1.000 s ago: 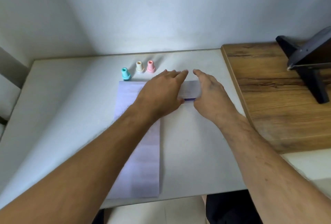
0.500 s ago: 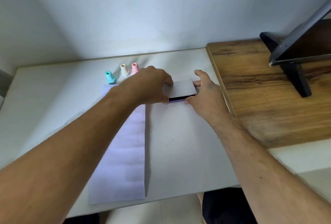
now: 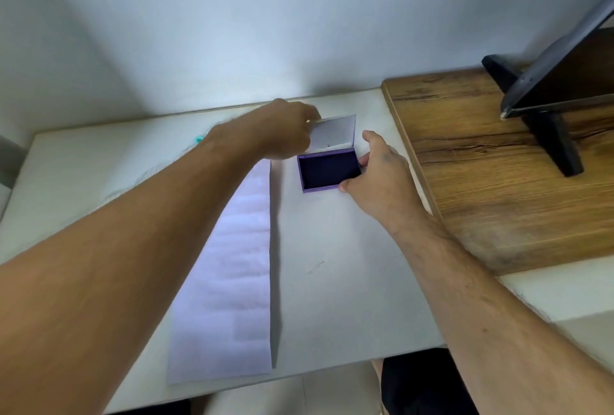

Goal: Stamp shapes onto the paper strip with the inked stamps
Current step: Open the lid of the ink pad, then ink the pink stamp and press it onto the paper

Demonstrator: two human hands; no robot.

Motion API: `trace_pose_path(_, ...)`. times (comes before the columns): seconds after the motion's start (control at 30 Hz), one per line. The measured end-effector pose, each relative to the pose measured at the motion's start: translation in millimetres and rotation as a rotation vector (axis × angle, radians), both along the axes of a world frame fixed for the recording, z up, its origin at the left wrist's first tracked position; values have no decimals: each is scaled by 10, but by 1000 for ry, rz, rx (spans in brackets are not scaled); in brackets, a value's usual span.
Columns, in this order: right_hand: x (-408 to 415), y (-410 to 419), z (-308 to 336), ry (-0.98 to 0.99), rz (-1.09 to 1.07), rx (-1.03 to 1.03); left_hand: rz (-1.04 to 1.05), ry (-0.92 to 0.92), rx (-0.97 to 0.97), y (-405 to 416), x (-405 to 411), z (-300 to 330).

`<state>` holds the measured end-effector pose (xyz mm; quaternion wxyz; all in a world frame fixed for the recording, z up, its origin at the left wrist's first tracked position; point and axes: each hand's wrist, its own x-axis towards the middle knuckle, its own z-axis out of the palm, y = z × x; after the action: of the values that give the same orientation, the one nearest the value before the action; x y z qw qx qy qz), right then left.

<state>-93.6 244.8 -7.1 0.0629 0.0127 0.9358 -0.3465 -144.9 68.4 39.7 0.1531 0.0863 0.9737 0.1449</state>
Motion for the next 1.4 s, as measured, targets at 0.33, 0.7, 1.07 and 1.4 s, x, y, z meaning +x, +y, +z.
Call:
trace_pose_path(0.33, -3, -7, -20, 9, -7, -10, -114, 83, -107, 61, -185, -92)
trace_pose_path(0.7, 139, -144, 80, -18, 64, 68, -55, 146, -107, 46, -188, -229)
trace_pose_path(1.07, 254, -211, 10, 29, 83, 288, -41, 229, -159, -10, -38, -299)
trace_pose_path(1.4, 264, -216, 1, 56, 68, 278, 3, 208, -121, 14, 43, -244)
